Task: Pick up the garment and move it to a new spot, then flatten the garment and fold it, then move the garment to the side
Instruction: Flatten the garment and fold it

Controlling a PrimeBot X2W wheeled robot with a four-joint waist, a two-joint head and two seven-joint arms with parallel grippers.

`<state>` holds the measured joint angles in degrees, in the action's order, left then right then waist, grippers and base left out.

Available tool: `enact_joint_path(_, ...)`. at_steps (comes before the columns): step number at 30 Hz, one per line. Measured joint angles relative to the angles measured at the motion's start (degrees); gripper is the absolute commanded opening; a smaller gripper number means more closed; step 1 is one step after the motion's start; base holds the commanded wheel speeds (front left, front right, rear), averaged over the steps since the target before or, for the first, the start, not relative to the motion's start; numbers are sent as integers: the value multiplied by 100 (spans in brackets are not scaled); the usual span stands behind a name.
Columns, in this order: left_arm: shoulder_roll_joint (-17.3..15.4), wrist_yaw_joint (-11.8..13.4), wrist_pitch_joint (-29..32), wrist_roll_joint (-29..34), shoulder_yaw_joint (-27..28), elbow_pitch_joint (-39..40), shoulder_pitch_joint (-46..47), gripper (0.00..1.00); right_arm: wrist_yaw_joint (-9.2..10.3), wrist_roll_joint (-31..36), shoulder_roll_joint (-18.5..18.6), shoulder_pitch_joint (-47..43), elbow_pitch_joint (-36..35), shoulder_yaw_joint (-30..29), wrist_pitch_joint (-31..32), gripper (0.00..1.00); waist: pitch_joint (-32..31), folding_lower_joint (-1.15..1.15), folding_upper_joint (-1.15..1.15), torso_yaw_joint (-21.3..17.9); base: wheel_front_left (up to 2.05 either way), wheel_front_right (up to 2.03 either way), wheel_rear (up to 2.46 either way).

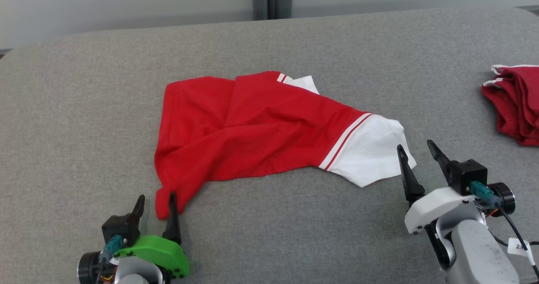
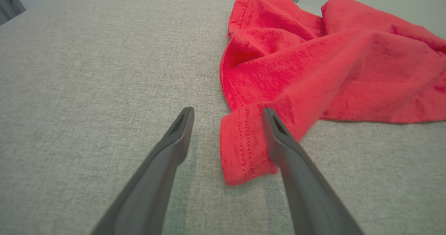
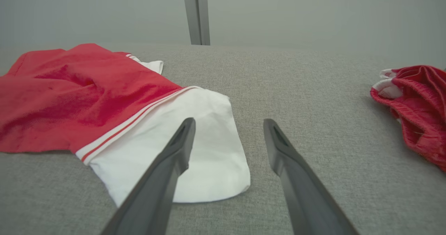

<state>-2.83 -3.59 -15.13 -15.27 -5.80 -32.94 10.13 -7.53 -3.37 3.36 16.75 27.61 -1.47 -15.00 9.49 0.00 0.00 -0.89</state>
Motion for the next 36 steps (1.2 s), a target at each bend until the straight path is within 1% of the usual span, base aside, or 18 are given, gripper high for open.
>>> enact_joint_path(7,1,55,-9,-42,-126,-434,157,100,0,218,-20,171,328,-142,0,100,260,0,0,15,0,0,0)
enact_joint_path(14,-11,47,-15,-85,-365,-469,204,100,0,514,-31,321,856,-425,0,100,344,0,0,90,0,0,0)
enact_joint_path(22,-27,11,-36,-135,-566,-497,226,100,0,719,-37,606,1462,-531,-18,100,418,0,0,159,0,0,0)
enact_joint_path(23,-33,-2,-54,-145,-603,-520,226,96,0,759,-35,645,1552,-516,-23,76,418,0,0,165,0,0,0)
enact_joint_path(24,-34,-20,-58,-185,-642,-541,230,72,0,766,-32,675,1610,-509,-24,37,418,0,0,171,0,0,0)
enact_joint_path(25,-38,-29,-58,-185,-672,-560,240,45,0,766,-32,696,1649,-495,-25,0,418,0,0,176,0,0,0)
enact_joint_path(26,-40,-48,-59,-210,-697,-589,257,33,2,766,-33,720,1684,-481,-37,0,416,0,0,179,0,0,0)
enact_joint_path(27,-43,-81,-60,-236,-733,-634,280,0,2,762,-31,735,1711,-467,-43,0,411,0,0,182,0,0,0)
enact_joint_path(32,-15,-176,-60,-370,-850,-753,320,0,2,597,-48,708,1617,-419,-19,0,372,0,0,185,0,0,0)
enact_joint_path(36,-13,-232,-24,-437,-825,-635,324,0,2,285,-49,569,1220,-285,-11,0,287,0,0,184,0,0,0)
